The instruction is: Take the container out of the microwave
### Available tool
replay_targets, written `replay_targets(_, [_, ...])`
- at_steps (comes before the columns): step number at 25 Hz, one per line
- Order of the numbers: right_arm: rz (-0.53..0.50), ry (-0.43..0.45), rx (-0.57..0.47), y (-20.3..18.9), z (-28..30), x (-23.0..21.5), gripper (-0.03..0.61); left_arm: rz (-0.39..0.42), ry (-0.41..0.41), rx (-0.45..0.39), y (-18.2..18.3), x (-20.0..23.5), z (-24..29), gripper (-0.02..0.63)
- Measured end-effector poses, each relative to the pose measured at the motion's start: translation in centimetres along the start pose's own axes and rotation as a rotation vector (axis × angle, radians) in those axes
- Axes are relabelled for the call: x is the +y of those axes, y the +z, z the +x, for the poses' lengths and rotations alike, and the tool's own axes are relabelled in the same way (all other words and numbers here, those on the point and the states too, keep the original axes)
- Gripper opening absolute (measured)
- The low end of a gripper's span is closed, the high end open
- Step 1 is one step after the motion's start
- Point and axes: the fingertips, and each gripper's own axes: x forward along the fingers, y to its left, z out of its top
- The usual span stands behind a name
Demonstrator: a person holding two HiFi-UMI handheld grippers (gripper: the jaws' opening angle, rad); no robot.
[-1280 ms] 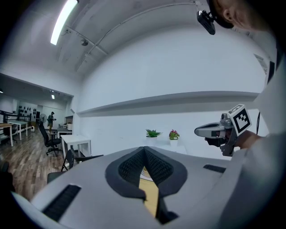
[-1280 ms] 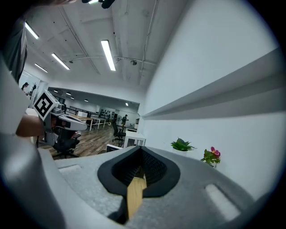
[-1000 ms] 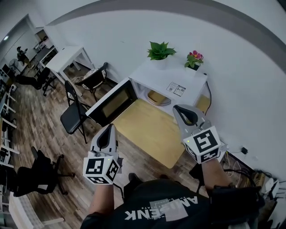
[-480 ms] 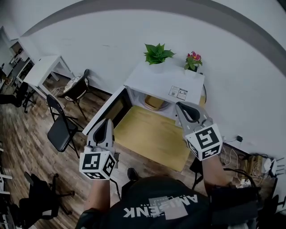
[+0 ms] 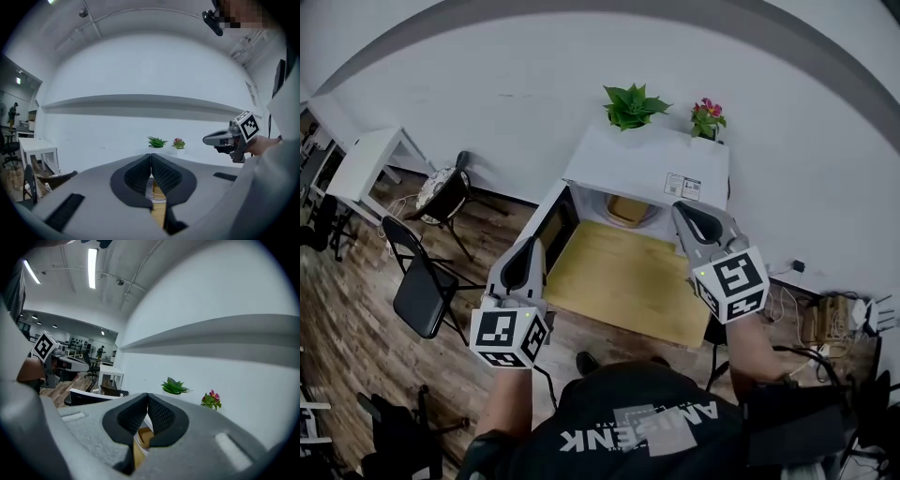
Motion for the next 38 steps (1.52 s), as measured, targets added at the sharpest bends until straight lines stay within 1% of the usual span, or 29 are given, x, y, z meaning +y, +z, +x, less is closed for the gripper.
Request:
replay_targets(4, [-0.011,-0.041,0.022,0.2,0.9,0.8,0.006,-0.015,-0.027,-0.007,0.1,1.6,0.0,0.003])
replay_targets(8, [-0.003,-0.070,0.039,0.2,1.8,2.1,0.008,-0.008,-0.074,0.008,-0.2,3.0,0.1,0.003])
replay_targets(11, [-0.006,-0.084,0.051,0.3,2.3,3.0,0.023,0.001,-0.108,0.015,-0.7,3.8,0.2,0.007])
replay_targets(13, [-0.009,-0.094,0.057,0.3,2.5,3.4,0.026,0.008,-0.131,0.025,-1.1,4.2,0.3,0.066])
replay_targets(16, [-0.013,-0.091,0.064,0.2,2.9,3.5,0.034,0.006,-0.131,0.024,-1.4,4.5,0.6,0.072])
replay_targets(19, [-0.023,-0.062,0.068,0.3,3.5,3.6,0.070,-0.005,-0.126,0.020,-1.3,4.6,0.6,0.099])
replay_targets(21, [-0.032,-0.041,0.071,0.2,4.0,3.5,0.097,-0.003,-0.133,0.024,-1.3,4.3,0.8,0.143])
replay_targets(24, [-0.035,-0.002,0.084,-0.6,5.1,3.3,0.131,-0.005,-0.128,0.033,-1.6,3.9,0.8,0.155])
replay_targets(27, [-0.056,0.039,0.117,-2.1,6.4,3.3,0.160,-0.043,-0.092,0.039,-2.0,4.0,0.6,0.155])
replay_targets(29, [-0.081,0.056,0.145,-3.3,7.3,3.2,0.166,-0.054,-0.067,0.044,-2.2,4.1,0.4,0.156])
replay_targets(33, [-0.114,0.113,0.172,-5.2,9.0,3.9,0.170,-0.034,-0.029,0.054,-2.6,3.7,-0.5,0.156])
replay_targets(36, [-0.164,0.161,0.211,-7.8,10.5,4.5,0.170,-0.044,0.011,0.059,-2.9,3.7,-1.1,0.156])
replay_targets(38, [-0.172,0.189,0.233,-9.4,11.3,4.9,0.170,-0.048,0.039,0.067,-3.3,3.8,-1.5,0.164])
